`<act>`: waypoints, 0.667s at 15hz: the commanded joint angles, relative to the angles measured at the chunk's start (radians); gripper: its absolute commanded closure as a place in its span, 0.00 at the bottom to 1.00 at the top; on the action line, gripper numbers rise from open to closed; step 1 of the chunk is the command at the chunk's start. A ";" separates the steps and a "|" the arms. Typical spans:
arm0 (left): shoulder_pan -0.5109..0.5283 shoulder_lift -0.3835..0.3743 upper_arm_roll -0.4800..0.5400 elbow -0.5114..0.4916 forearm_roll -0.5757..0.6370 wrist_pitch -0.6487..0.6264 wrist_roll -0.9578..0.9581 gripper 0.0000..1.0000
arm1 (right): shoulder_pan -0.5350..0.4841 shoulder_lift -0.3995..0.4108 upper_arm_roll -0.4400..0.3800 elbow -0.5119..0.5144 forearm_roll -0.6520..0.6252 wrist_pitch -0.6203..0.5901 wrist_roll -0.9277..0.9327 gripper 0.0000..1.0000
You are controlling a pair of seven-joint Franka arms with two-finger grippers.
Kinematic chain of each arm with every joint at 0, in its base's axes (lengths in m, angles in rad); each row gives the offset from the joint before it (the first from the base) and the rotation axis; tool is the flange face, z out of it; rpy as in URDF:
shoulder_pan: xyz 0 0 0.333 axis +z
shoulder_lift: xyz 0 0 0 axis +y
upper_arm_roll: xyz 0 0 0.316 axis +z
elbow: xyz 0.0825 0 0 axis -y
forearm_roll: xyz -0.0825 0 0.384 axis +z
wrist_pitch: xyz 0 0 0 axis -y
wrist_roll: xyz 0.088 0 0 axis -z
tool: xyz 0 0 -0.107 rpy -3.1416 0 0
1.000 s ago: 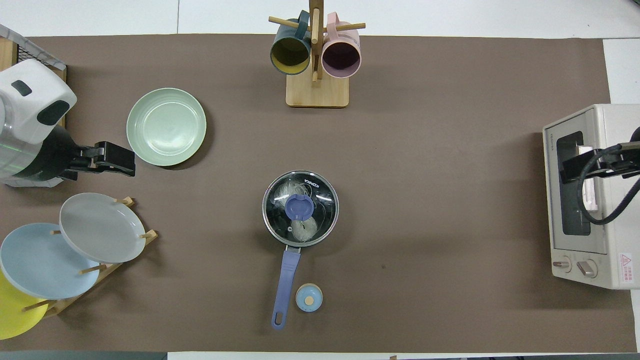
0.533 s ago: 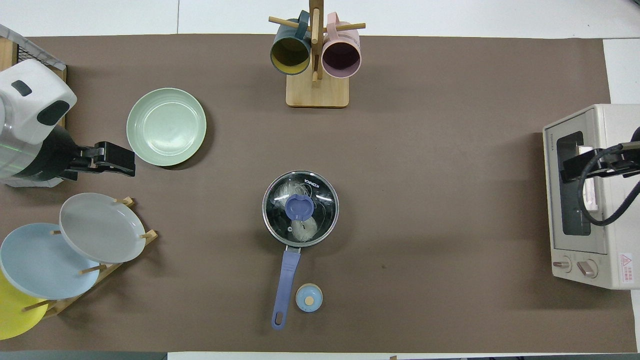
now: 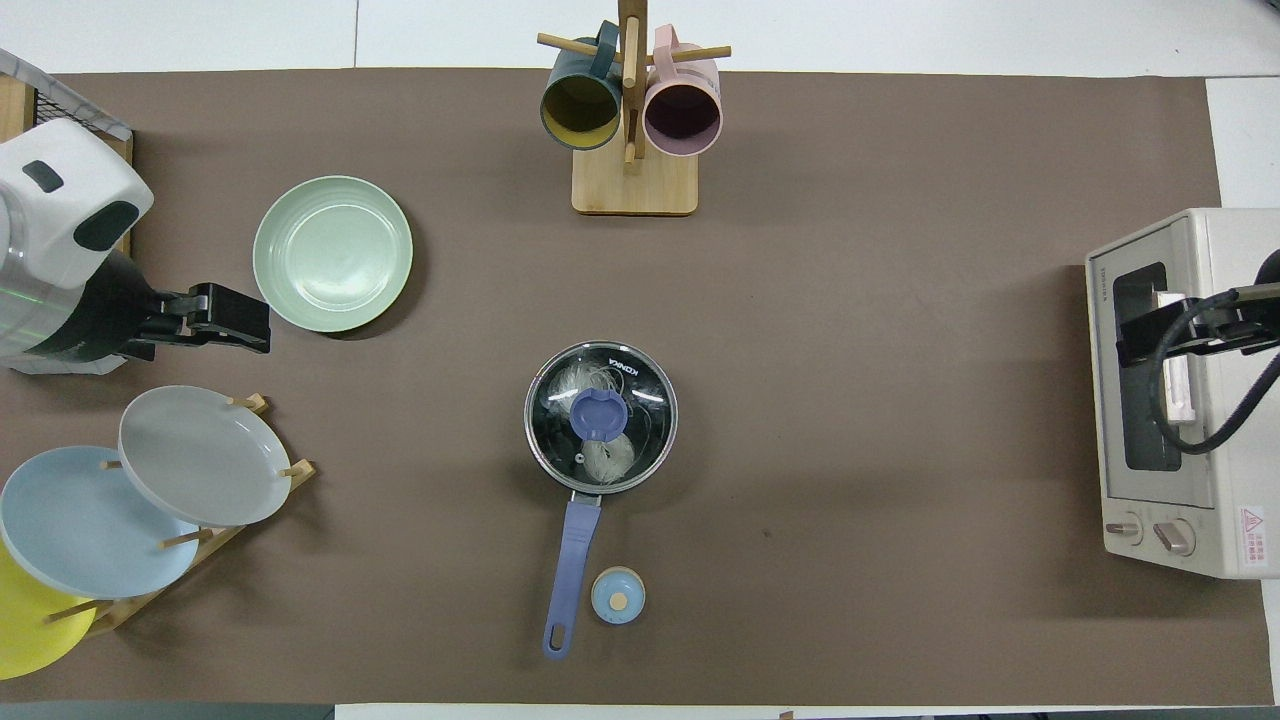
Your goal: Transfer vermicelli from plate to pot
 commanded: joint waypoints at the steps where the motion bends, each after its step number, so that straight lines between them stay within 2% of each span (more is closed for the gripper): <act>1: 0.012 -0.011 -0.008 -0.001 0.017 0.000 0.009 0.00 | -0.004 -0.004 0.005 0.007 -0.004 -0.021 -0.017 0.00; 10: 0.012 -0.011 -0.008 -0.001 0.017 0.000 0.009 0.00 | -0.004 -0.004 0.005 0.013 0.008 -0.026 -0.015 0.00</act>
